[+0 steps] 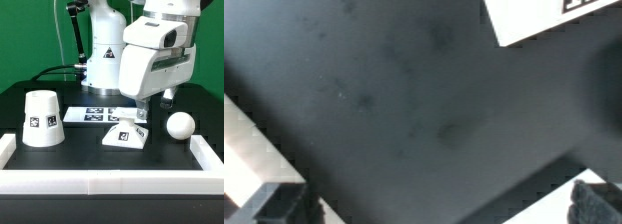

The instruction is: Assemble lamp

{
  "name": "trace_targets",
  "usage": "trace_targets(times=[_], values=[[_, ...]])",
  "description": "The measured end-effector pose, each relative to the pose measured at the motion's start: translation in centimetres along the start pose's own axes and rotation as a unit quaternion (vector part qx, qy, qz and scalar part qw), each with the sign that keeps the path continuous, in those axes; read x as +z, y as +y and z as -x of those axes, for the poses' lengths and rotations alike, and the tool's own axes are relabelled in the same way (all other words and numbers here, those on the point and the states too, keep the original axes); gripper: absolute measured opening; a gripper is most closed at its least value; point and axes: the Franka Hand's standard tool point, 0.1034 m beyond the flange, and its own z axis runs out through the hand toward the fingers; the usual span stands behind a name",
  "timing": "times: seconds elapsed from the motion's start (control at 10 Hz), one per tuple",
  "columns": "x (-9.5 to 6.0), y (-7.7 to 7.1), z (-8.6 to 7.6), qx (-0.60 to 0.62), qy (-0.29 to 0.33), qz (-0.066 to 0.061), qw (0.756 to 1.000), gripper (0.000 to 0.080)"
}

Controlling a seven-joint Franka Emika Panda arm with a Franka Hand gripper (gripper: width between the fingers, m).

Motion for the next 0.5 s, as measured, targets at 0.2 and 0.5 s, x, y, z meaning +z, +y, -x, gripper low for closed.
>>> trace_targets(times=[0.2,0.5], values=[[0.01,0.08,0.07,-0.005,-0.003,0.004,1.0,0.0699],[0.02,0.07,0.06,-0.005,-0.003,0.004,1.0,0.0699]])
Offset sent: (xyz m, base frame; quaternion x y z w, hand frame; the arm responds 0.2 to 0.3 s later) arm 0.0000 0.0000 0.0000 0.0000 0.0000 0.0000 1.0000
